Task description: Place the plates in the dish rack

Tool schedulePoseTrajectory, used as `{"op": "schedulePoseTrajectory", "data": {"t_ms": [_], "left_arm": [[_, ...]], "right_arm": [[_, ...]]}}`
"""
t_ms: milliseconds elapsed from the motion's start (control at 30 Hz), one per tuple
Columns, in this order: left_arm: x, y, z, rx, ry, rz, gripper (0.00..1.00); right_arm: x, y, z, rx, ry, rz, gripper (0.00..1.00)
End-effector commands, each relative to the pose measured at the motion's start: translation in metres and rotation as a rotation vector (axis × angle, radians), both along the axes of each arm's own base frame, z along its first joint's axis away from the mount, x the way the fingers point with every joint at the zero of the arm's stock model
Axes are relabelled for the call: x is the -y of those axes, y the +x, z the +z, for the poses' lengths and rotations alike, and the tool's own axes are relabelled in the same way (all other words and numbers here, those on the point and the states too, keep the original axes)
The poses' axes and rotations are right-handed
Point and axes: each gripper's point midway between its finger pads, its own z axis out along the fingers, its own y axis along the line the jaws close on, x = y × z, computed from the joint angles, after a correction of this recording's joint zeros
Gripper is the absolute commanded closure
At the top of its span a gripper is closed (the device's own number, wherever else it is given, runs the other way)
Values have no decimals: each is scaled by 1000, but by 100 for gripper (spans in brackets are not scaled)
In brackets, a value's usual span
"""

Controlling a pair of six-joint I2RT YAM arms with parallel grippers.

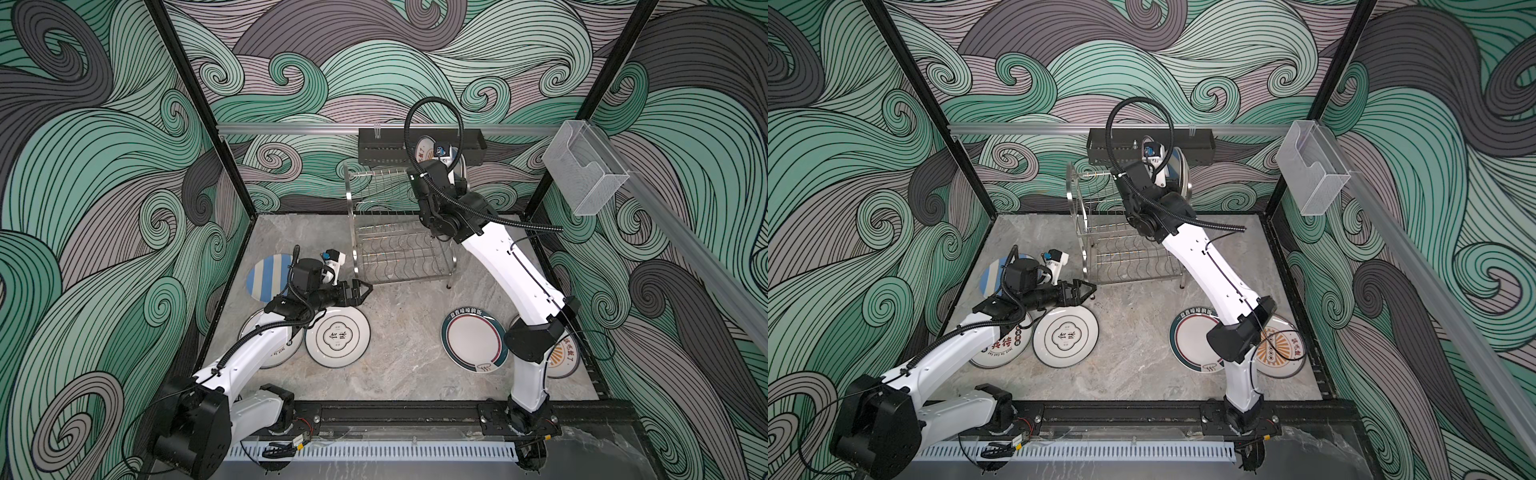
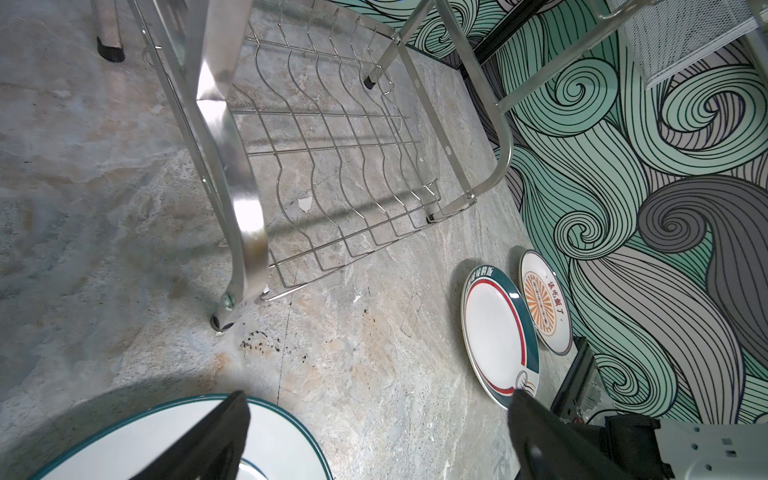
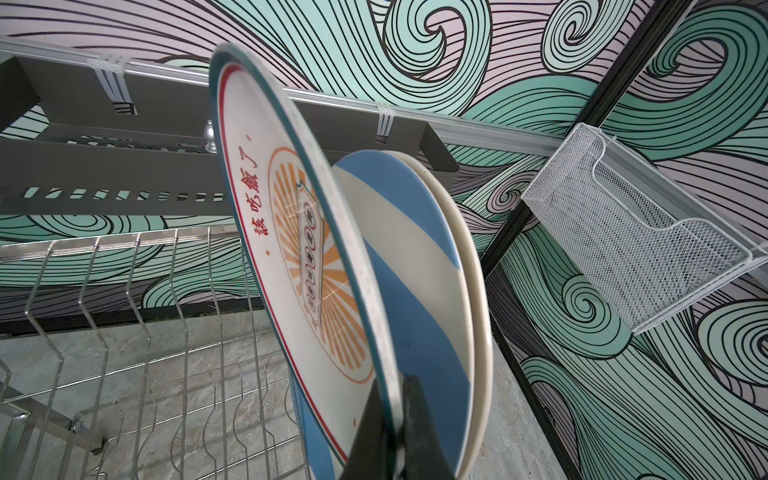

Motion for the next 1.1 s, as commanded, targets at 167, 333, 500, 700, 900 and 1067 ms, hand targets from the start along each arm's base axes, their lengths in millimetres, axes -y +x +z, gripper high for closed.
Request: {"op": "schedulePoseTrajectory", "data": {"t_ms": [167, 333, 500, 700, 900, 1067], "left_arm": [[3, 0, 9, 28, 0, -20, 1], [3, -1, 8, 26, 5, -18, 1], [3, -1, 9, 29, 5, -19, 1], [3, -1, 8, 29, 9, -19, 1], [3, -1, 7, 28, 13, -16, 1], [2, -1, 7, 28, 16, -14, 1]], "right_arm": [[0, 5, -4, 24, 43, -27, 100], [1, 6, -7, 19, 43, -30, 100], [-4, 6, -10, 2, 50, 0, 100], [-7, 5, -14, -22, 46, 22, 90], [-10, 2, -13, -31, 46, 43, 80], [-14, 2, -12, -38, 45, 64, 79]]}}
